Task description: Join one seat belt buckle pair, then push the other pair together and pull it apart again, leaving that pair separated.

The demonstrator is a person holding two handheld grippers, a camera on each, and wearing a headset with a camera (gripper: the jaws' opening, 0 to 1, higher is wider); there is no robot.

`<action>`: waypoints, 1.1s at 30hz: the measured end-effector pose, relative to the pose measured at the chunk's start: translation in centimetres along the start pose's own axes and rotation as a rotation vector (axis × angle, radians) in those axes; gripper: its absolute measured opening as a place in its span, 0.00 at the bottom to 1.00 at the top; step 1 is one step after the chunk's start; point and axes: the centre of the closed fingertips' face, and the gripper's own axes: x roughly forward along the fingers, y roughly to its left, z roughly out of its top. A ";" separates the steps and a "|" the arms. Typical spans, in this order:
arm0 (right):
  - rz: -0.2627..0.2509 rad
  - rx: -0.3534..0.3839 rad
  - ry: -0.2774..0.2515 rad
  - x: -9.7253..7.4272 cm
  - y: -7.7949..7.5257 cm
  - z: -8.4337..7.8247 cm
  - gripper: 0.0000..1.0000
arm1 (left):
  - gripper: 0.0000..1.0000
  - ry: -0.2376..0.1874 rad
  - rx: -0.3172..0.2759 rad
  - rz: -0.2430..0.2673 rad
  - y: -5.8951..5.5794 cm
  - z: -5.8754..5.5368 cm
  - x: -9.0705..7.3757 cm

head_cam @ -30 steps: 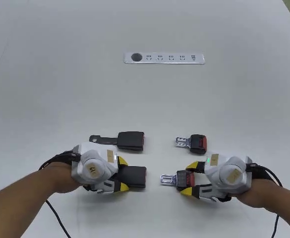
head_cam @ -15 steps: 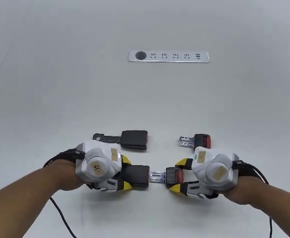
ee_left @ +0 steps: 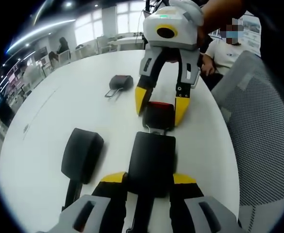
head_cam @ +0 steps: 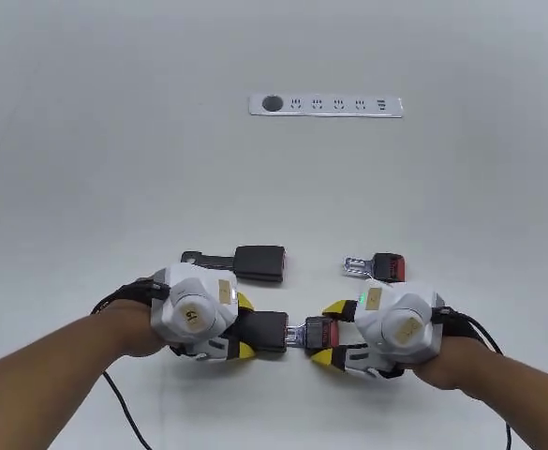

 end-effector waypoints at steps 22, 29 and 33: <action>0.011 0.009 0.000 0.9 0.1 1.7 0.34 | 0.33 0.049 0.078 -0.068 0.3 -0.4 0.1; 0.005 0.010 -0.004 0.8 0.2 1.9 0.34 | 0.33 0.056 0.084 -0.076 0.7 -0.5 0.0; 0.002 0.010 -0.002 0.7 0.4 1.9 0.34 | 0.33 0.053 0.084 -0.076 0.7 -0.5 0.0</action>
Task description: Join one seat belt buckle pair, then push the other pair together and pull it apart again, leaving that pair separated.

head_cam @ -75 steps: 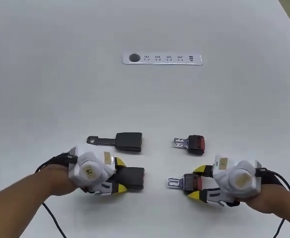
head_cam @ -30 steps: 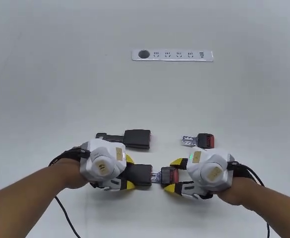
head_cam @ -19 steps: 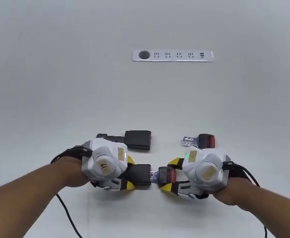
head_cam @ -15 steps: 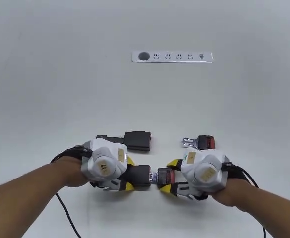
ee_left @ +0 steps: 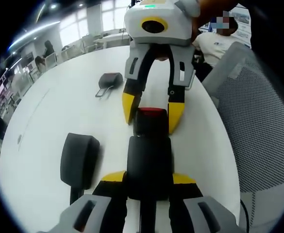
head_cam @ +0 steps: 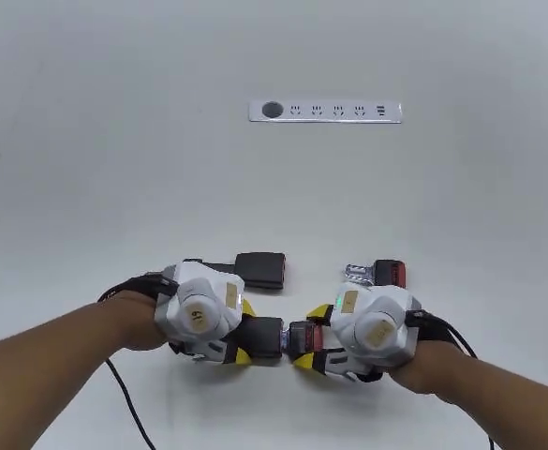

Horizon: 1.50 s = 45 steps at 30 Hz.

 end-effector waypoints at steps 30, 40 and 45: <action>0.024 -0.080 -0.095 -0.4 -0.1 -0.6 0.33 | 0.33 -0.100 0.040 -0.035 -0.8 0.1 0.0; 0.027 -0.077 -0.138 -0.5 0.1 0.0 0.33 | 0.32 -0.128 0.033 -0.047 -0.8 0.2 -0.2; 0.026 -0.071 -0.155 -0.6 0.1 0.1 0.33 | 0.32 -0.134 0.028 -0.052 -0.8 0.1 -0.2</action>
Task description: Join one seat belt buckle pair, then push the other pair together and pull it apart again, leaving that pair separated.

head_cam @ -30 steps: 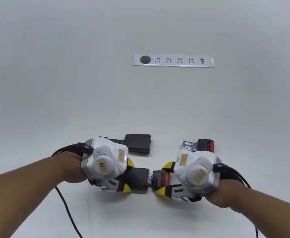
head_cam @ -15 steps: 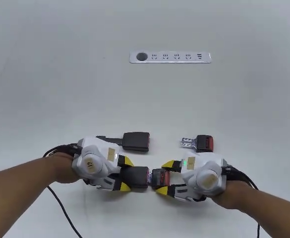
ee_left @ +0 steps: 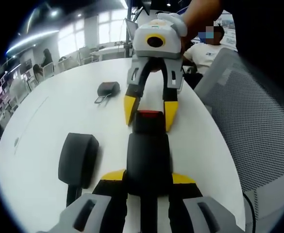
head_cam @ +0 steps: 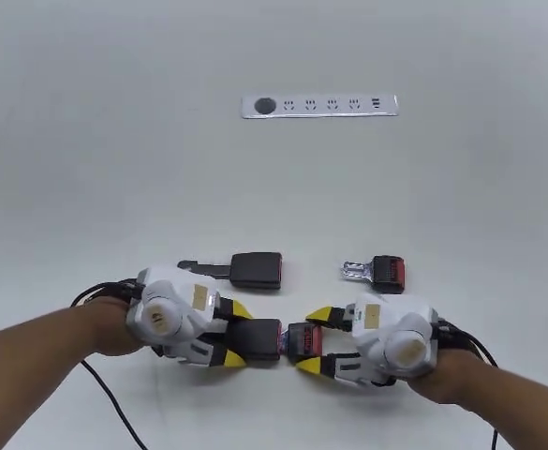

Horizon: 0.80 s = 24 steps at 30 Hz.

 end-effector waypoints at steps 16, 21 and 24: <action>-0.007 0.014 -0.022 0.0 0.1 -0.1 0.33 | 0.33 0.016 -0.004 -0.004 -0.1 -0.1 -0.1; -0.023 0.029 -0.011 0.1 0.1 0.1 0.34 | 0.33 0.048 0.002 -0.002 -0.1 -0.1 0.0; -0.032 0.016 0.003 0.1 0.1 0.1 0.35 | 0.33 0.066 0.010 -0.001 -0.2 -0.1 0.0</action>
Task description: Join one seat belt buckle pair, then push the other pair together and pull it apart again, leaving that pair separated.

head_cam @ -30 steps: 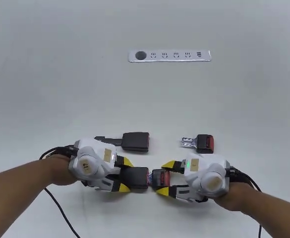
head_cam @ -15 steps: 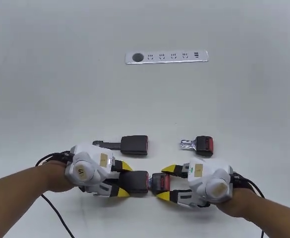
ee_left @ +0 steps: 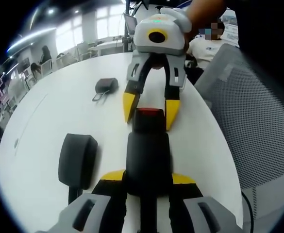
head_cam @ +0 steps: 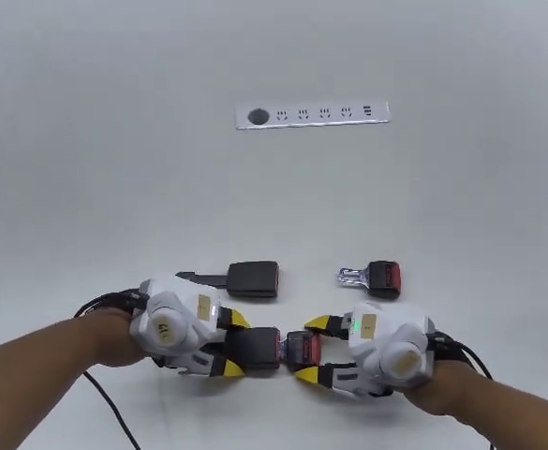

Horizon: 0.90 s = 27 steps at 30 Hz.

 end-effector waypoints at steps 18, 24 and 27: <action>-0.120 0.067 -0.031 -1.8 -1.4 1.3 0.66 | 0.62 0.006 -0.100 0.122 0.8 1.3 -1.6; -0.188 0.134 -0.089 -4.2 -2.9 1.9 0.74 | 0.71 -0.057 -0.161 0.199 2.0 2.5 -3.6; -0.204 0.116 -0.093 -5.4 -3.3 2.2 0.77 | 0.73 -0.077 -0.173 0.234 2.4 3.2 -4.5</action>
